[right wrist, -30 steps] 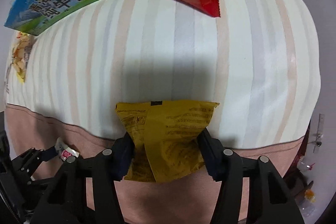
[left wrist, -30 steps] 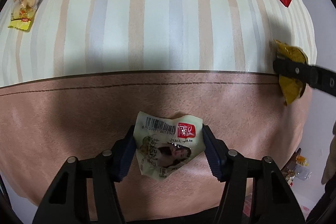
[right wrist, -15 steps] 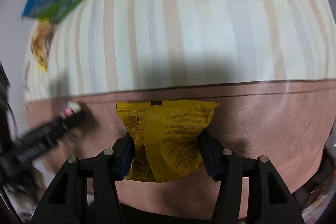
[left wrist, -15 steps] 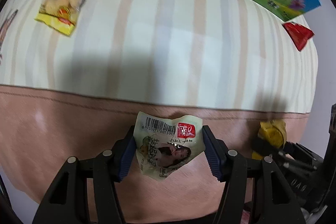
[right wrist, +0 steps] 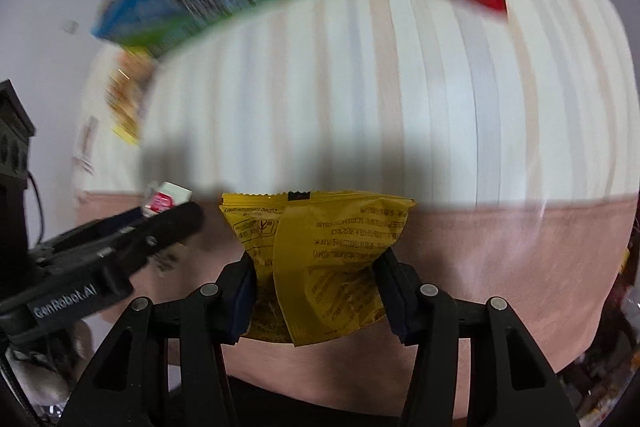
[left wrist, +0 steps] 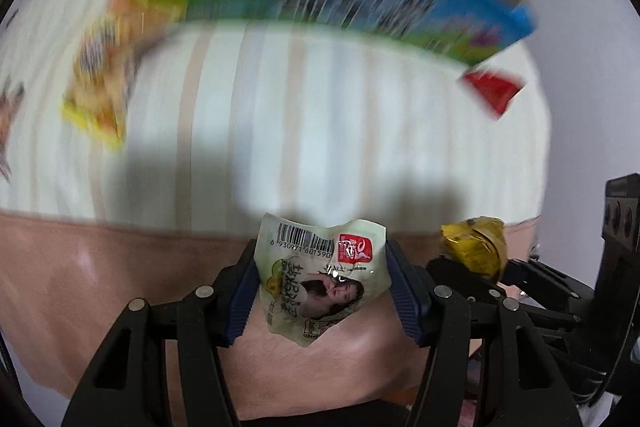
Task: Organize snacks
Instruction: 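Carry the sachet and yellow bag into the box and open both tools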
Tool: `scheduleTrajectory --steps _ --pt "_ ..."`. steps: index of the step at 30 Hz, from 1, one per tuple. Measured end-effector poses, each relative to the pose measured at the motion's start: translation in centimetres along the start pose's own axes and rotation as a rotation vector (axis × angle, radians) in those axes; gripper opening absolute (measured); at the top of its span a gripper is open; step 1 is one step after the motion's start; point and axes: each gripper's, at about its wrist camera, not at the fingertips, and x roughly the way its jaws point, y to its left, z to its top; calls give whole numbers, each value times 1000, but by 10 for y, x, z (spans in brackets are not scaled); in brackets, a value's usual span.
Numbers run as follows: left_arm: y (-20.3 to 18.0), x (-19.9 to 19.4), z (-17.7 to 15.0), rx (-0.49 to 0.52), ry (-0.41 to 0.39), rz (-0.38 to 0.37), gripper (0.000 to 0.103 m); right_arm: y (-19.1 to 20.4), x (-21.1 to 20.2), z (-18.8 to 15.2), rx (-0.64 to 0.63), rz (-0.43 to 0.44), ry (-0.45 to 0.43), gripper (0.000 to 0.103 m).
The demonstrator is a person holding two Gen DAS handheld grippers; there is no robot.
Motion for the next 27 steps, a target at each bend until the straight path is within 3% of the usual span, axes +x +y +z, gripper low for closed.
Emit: scheduleTrajectory --steps 5,8,13,17,23,27 --pt "-7 -58 50 13 -102 -60 57 18 -63 61 -30 70 -112 56" --pt "1 -91 91 6 -152 -89 57 38 -78 99 -49 81 -161 56" --pt "8 -123 167 34 -213 -9 58 43 -101 164 -86 58 -206 56" --pt "30 -121 210 42 -171 50 58 57 -79 218 -101 13 -182 56" --pt "65 -71 269 -2 -58 118 58 52 -38 253 -68 -2 -108 56" --pt "78 -38 282 1 20 161 59 49 -7 262 -42 3 -60 56"
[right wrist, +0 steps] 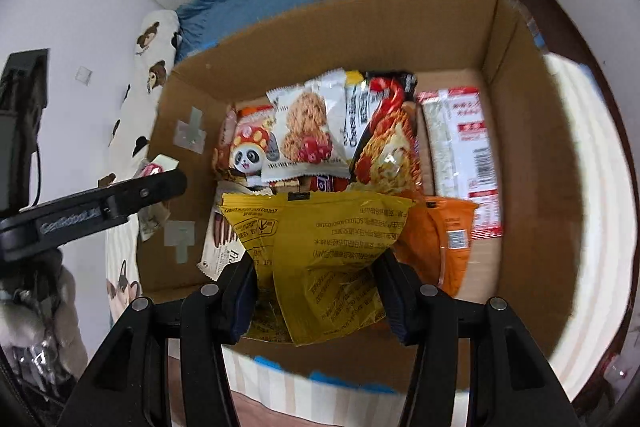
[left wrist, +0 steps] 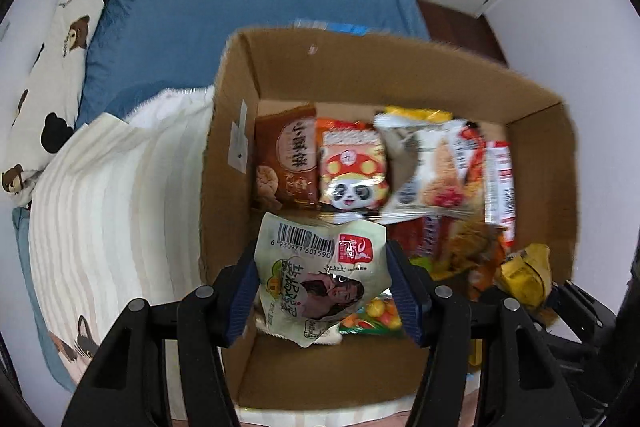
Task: Organize snacks
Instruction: 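Carry the sachet and yellow bag into the box and open both tools, then move both tools back over the last snacks on the bed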
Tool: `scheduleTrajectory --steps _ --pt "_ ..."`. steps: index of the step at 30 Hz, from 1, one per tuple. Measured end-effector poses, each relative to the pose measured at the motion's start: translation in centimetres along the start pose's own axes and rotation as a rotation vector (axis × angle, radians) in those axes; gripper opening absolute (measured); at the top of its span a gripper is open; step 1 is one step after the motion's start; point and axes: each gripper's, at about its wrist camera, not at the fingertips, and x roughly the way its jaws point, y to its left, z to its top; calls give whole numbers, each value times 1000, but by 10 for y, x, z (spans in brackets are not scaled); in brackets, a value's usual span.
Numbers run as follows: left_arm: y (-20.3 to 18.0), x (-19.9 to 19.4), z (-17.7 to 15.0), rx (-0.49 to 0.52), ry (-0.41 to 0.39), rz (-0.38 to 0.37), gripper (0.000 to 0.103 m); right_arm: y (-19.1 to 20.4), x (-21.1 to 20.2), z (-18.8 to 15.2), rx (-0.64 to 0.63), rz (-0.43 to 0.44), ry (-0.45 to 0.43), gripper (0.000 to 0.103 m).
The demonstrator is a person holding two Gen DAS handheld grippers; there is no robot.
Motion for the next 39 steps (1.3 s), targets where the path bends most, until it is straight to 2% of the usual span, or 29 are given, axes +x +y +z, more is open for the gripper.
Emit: scheduleTrajectory --steps 4,6,8,10,13,21,27,31,35,39 --pt "5 25 3 -16 63 44 59 -6 31 1 13 -26 75 62" --pt "7 31 3 -9 55 59 66 -9 40 0 17 -52 99 85" --pt "10 35 2 -19 61 24 75 -9 41 -2 4 -76 98 96" --pt "9 38 0 -10 63 30 76 -10 39 -2 2 -87 92 96" --pt "4 37 -4 1 69 18 88 -11 32 0 0 -92 89 96" --pt "-3 21 -20 8 15 35 88 -12 5 -3 -10 -133 27 96" --pt "-14 -10 -49 47 -93 24 88 -13 -22 -18 -18 -174 -80 96" --pt "-14 -24 -70 34 -160 22 88 -13 -36 -31 -18 -172 -121 96" --pt "-14 -40 -96 24 -283 44 88 -8 -54 -52 -48 -211 -195 96" --pt "-11 -54 -123 16 -355 51 88 -3 -73 -73 -61 -222 -253 96"
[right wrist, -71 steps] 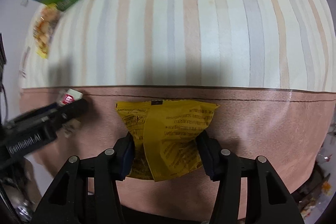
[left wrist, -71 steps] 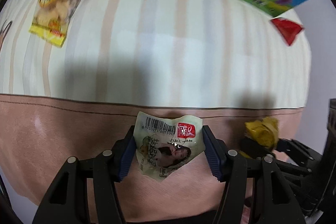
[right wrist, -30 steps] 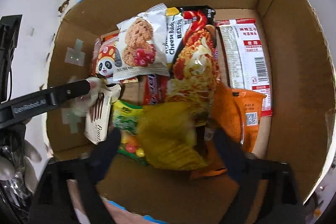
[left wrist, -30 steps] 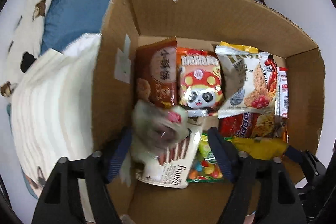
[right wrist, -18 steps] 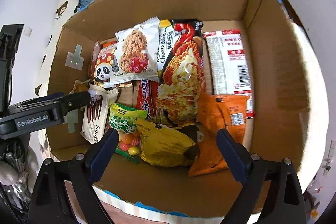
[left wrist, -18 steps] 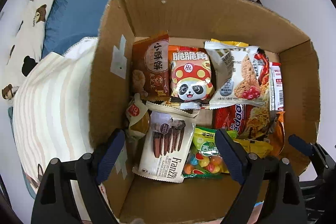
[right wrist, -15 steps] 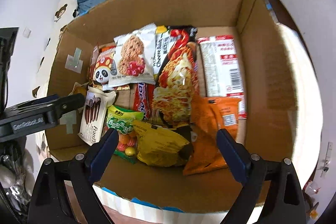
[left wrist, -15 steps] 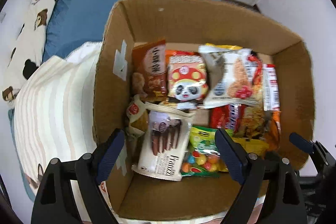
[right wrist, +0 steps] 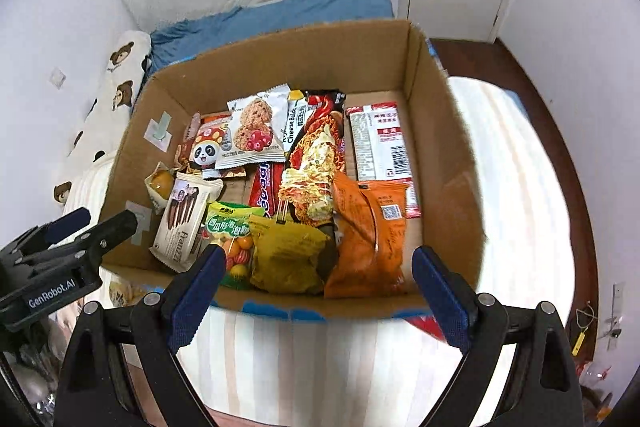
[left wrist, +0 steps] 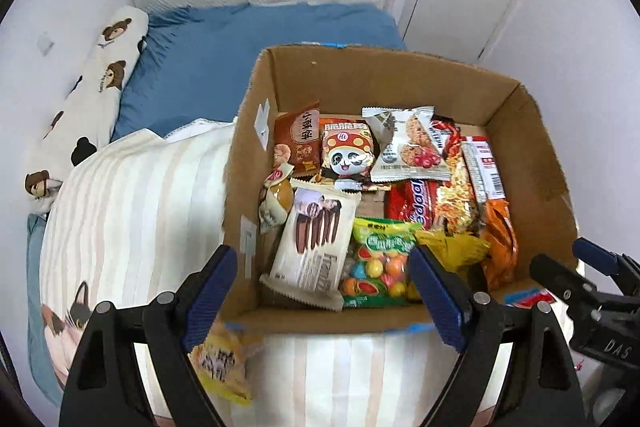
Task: Organize snacks
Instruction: 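Move both tools back over the last snacks on the bed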
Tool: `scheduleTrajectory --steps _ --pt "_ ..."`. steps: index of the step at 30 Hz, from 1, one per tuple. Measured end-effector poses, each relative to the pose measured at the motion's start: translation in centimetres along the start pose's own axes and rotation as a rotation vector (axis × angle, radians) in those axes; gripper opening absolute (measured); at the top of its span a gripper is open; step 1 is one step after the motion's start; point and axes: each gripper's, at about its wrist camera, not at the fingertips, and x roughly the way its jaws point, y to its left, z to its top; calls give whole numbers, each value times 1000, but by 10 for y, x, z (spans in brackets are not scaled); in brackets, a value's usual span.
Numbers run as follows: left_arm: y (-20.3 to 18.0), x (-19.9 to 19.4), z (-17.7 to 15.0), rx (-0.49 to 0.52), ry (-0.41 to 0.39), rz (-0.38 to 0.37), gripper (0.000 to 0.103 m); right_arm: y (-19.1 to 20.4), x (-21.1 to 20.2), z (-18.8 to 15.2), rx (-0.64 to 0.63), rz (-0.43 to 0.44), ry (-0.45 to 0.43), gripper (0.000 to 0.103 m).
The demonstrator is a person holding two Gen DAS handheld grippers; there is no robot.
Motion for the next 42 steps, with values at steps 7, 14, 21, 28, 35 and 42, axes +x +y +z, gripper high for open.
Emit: scheduleTrajectory --steps 7,14,21,28,35,42 --pt "-5 -44 -28 31 -97 37 88 0 -43 -27 -1 1 -73 96" --pt "-14 -92 -44 42 -193 44 88 6 -90 -46 -24 -7 -158 96" --pt "-14 -122 -60 17 -230 19 88 8 -116 -65 11 57 -177 96" --pt "24 -90 -99 -19 -102 81 88 2 -63 -110 136 205 5 96" --pt "79 -19 -130 -87 84 168 88 3 24 -147 222 261 164 70" --pt "97 27 -114 -28 154 188 88 -3 66 -153 292 251 232 70"
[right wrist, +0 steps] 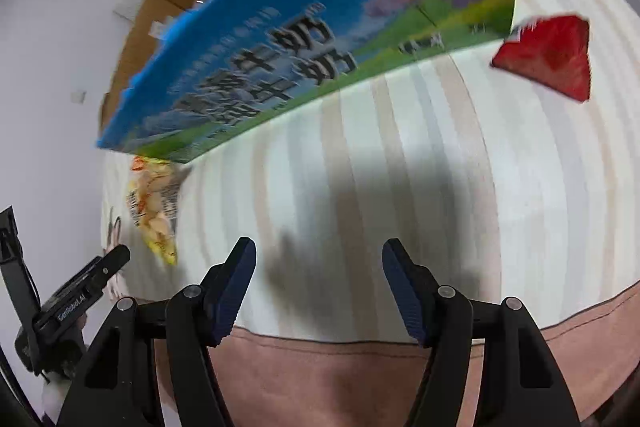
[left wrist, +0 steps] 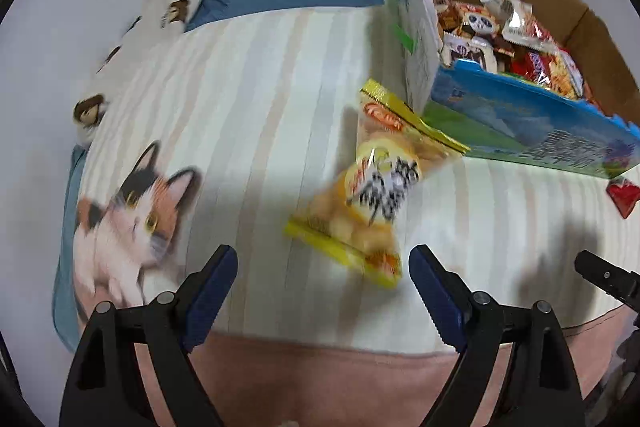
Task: Organize snacks
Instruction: 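Move both tools back over the last snacks on the bed, then grasp the yellow egg-cake bag with left tool while right grasps red snack packet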
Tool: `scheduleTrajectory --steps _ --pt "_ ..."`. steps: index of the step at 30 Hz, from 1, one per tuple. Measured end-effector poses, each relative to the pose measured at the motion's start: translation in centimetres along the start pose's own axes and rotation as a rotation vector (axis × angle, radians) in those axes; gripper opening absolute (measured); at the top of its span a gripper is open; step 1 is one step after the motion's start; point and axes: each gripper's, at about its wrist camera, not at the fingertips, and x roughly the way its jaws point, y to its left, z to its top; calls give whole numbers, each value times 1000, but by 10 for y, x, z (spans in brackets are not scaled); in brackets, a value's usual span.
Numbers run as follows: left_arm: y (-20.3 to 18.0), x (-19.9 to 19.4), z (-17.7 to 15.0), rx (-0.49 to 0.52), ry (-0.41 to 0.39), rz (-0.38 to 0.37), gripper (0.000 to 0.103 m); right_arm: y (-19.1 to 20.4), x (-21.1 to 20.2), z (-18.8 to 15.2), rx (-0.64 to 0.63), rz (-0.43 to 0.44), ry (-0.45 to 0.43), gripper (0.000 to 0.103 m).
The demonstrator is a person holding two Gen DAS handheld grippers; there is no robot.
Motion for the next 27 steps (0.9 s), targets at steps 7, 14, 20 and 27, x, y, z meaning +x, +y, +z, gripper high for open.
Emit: scheduleTrajectory --steps 7,14,20,27 --pt "-21 35 48 142 68 -91 88 -7 5 19 29 -21 -1 75" --pt "-44 61 45 145 145 -165 45 -15 -32 31 18 -19 -85 75" --pt "-78 44 7 65 190 -240 46 -50 -82 57 35 -105 -175 75" --pt "-102 57 -7 -10 198 -212 46 -87 -59 108 -38 -187 -96 77"
